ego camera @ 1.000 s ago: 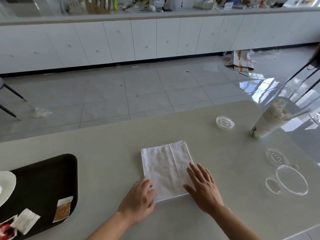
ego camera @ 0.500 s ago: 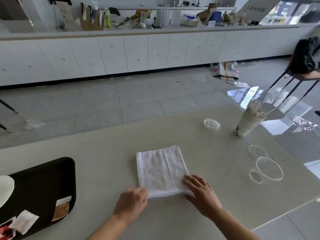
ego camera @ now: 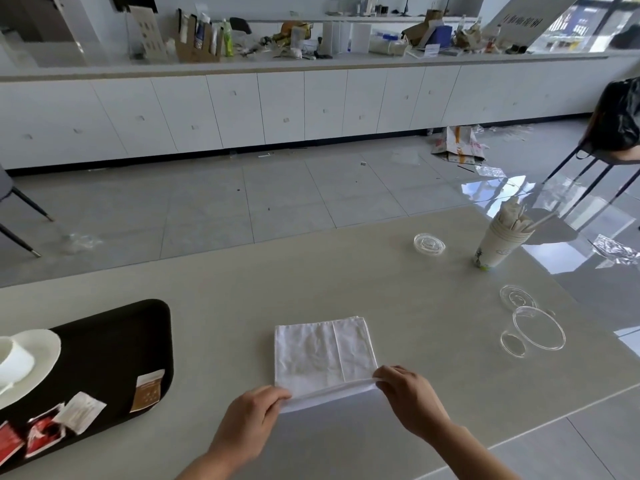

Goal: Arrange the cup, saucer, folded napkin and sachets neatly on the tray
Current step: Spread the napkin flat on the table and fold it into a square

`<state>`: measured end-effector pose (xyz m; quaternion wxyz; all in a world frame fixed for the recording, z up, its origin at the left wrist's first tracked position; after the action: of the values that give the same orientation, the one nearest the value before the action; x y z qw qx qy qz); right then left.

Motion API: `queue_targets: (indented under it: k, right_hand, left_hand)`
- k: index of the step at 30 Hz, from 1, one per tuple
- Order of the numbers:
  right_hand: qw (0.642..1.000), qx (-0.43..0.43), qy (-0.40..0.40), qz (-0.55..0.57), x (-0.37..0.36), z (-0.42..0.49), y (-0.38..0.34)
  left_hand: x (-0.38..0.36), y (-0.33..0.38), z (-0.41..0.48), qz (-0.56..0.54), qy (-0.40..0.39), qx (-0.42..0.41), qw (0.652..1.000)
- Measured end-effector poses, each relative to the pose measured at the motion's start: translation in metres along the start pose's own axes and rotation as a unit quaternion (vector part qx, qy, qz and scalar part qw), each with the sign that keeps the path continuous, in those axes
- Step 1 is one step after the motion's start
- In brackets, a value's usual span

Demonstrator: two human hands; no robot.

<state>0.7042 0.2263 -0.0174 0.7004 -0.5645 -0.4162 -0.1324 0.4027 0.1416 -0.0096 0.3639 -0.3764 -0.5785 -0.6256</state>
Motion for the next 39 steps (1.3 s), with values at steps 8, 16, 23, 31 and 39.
queue_targets:
  k: [8, 16, 23, 31, 39]
  right_hand:
    - [0.997, -0.040, 0.004, 0.063, 0.003, -0.005, -0.004]
    - [0.993, -0.092, -0.014, 0.067, 0.008, -0.008, -0.005]
    - [0.983, -0.145, 0.009, 0.113, 0.002, -0.006, -0.006]
    - [0.963, -0.196, 0.059, 0.173, -0.001, 0.032, -0.008]
    - [0.971, -0.211, 0.054, 0.096, -0.013, 0.057, -0.007]
  left_hand:
    - [0.001, -0.010, -0.022, -0.028, -0.052, 0.047, 0.997]
    - [-0.003, -0.004, -0.009, -0.059, -0.022, 0.120, 0.991]
    - [-0.008, -0.006, -0.014, -0.074, 0.009, 0.161, 0.984]
    - [-0.007, -0.001, 0.011, -0.081, 0.052, 0.281, 0.955]
    - [-0.014, -0.002, 0.030, -0.038, 0.072, 0.332, 0.940]
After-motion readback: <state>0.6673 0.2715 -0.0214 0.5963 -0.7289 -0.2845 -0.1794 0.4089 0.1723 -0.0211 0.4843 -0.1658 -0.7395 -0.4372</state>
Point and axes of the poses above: each hand's wrist, its own z-axis towards the middle knuckle, its own x-axis out of the back of the hand, y = z × x, the point moved 2 cm from there along z, towards the middle knuckle, and after that the axes turned 14 degrees about z, right-handed, at the moved point
